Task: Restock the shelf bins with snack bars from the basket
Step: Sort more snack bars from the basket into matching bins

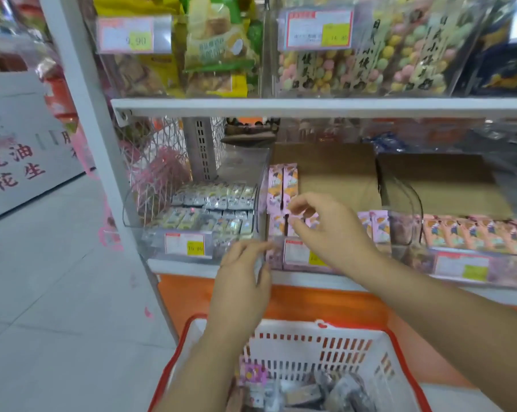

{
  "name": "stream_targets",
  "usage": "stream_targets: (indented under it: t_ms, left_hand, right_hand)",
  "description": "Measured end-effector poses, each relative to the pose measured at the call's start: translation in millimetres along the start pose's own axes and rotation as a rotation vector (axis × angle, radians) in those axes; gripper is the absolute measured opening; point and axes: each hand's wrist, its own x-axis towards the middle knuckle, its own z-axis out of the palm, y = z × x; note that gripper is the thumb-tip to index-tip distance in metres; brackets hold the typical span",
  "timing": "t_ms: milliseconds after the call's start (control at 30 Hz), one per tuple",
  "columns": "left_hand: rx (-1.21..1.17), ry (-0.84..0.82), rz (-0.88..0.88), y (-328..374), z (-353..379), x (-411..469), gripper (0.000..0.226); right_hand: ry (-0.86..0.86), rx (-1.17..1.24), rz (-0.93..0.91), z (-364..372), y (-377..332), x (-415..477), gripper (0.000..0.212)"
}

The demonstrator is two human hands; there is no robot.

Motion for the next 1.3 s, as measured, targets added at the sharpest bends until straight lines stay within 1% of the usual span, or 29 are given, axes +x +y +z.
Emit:
stream_targets:
  t_ms: [67, 100, 167, 267, 400, 467, 533, 633, 733, 767, 867, 933, 1000, 1100, 1167, 1233, 1300]
  left_hand:
    - [0.008, -0.152, -0.037, -6.7, -10.7, -6.8, 0.029]
    - [0.034, -0.245, -0.054, -13.6, -16.3, -10.7, 0.028]
    - [0.125, -0.364, -0.06, -35.1, -25.0, -21.0, 0.028]
    - [0.243, -0.44, -0.109, -73.1, -34.9, -49.9, 0.028]
    - [0.28, -0.495, -0.285, -133.2, -33.3, -102.8, 0.026]
    - [0.352, -0.521, -0.306, -157.7, -26.3, -128.3, 0.028]
    - [0.489, -0.529, -0.22, -172.9, -15.5, -147.8, 0.03]
    - [0.596, -0.434, -0.029, -187.8, -1.3, -168.2, 0.03]
    - [0.614, -0.405, 0.0, -190.0, 3.1, -171.9, 0.03]
    - [0.616, -0.392, -0.001, -190.2, 3.5, -172.0, 0.028]
    - [0.636, -0.399, 0.001, -188.6, 4.0, -171.3, 0.025]
    - [0.647, -0.41, -0.01, -188.2, 4.9, -172.0, 0.024]
    - [0.655, -0.417, -0.011, -188.4, 5.0, -172.2, 0.024]
    - [0.654, -0.414, -0.036, -185.4, 2.2, -170.9, 0.024]
    - [0.631, -0.43, -0.059, -182.2, -0.6, -168.5, 0.023]
    - [0.619, -0.507, -0.121, -172.0, -5.9, -160.4, 0.023]
    - [0.552, -0.601, -0.23, -160.2, -12.8, -146.4, 0.024]
  right_hand:
    - [-0.11, 0.012, -0.1, -1.5, -6.9, -34.4, 0.011]
    - [-0.185, 0.025, -0.098, 1.4, -5.8, -50.4, 0.01]
    - [-0.366, 0.054, -0.042, 13.4, 2.2, -77.4, 0.008]
    - [-0.613, 0.052, 0.045, 43.0, 20.0, -107.9, 0.008]
    - [-0.834, 0.033, 0.16, 97.3, 47.5, -138.7, 0.016]
    - [-0.936, 0.024, 0.229, 122.0, 58.7, -151.5, 0.02]
    - [-1.033, 0.01, 0.284, 142.4, 68.0, -164.7, 0.023]
    - [-1.208, -0.013, 0.263, 169.5, 77.8, -186.1, 0.024]
    - [-1.33, -0.044, 0.184, 191.0, 79.1, -202.9, 0.016]
    - [-1.359, -0.06, 0.173, 197.1, 79.8, -207.8, 0.017]
    - [-1.392, -0.083, 0.14, 206.1, 80.0, -215.6, 0.034]
    - [-1.354, -0.097, 0.135, 210.2, 81.0, -220.0, 0.033]
    - [-1.319, -0.098, 0.183, 212.2, 80.5, -221.9, 0.034]
    - [-1.198, -0.04, 0.305, 203.2, 81.6, -217.4, 0.036]
    - [-1.088, -0.036, 0.335, 186.4, 78.1, -208.8, 0.04]
    - [-1.0, -0.062, 0.276, 163.1, 69.5, -195.1, 0.044]
    - [-0.917, -0.097, 0.156, 137.2, 57.6, -180.3, 0.044]
